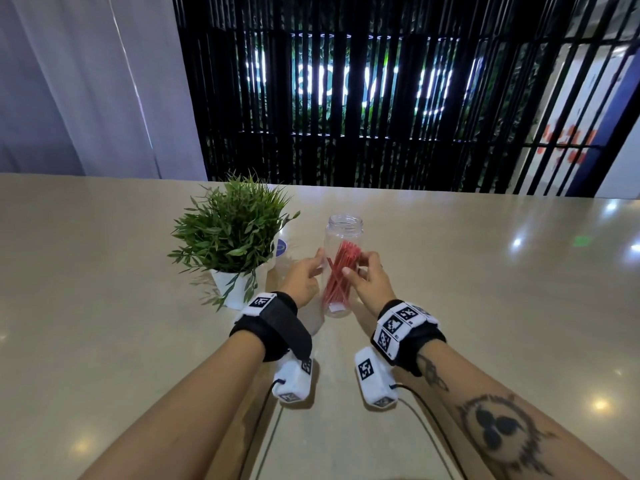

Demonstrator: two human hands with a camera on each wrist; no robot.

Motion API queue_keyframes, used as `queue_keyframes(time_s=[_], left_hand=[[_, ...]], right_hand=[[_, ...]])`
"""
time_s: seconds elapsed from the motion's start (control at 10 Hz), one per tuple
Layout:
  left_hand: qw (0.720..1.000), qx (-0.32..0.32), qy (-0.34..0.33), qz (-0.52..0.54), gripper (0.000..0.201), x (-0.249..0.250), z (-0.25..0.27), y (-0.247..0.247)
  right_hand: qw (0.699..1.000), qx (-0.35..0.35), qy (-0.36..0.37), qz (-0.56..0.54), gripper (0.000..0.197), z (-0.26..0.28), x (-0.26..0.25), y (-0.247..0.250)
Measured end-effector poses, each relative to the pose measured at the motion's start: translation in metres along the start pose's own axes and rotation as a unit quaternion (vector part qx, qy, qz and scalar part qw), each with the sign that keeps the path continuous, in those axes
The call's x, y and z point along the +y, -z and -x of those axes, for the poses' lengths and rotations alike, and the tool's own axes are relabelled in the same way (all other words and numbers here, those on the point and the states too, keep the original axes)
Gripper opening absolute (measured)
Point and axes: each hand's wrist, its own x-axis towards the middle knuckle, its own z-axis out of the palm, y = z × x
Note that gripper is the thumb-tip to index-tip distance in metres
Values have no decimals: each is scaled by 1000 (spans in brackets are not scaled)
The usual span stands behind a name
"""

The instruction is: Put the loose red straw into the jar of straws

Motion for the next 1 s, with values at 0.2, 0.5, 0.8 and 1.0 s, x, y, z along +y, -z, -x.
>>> queue_keyframes(time_s=[0.2, 0.5, 0.8, 1.0], left_hand=[[999, 17, 10, 50, 71, -13, -2, -5], [997, 31, 43, 63, 70, -10, -2, -5], [996, 77, 31, -45, 69, 14, 18, 4], [968, 189, -72, -147, 41, 47, 44, 11]], right_hand=[[1000, -6, 5, -9, 38, 4, 3, -2], [995, -38, -58, -67, 65, 14, -9, 4], [998, -34, -40, 26, 81, 21, -15, 18], [980, 132, 60, 133, 14, 35, -35, 37]])
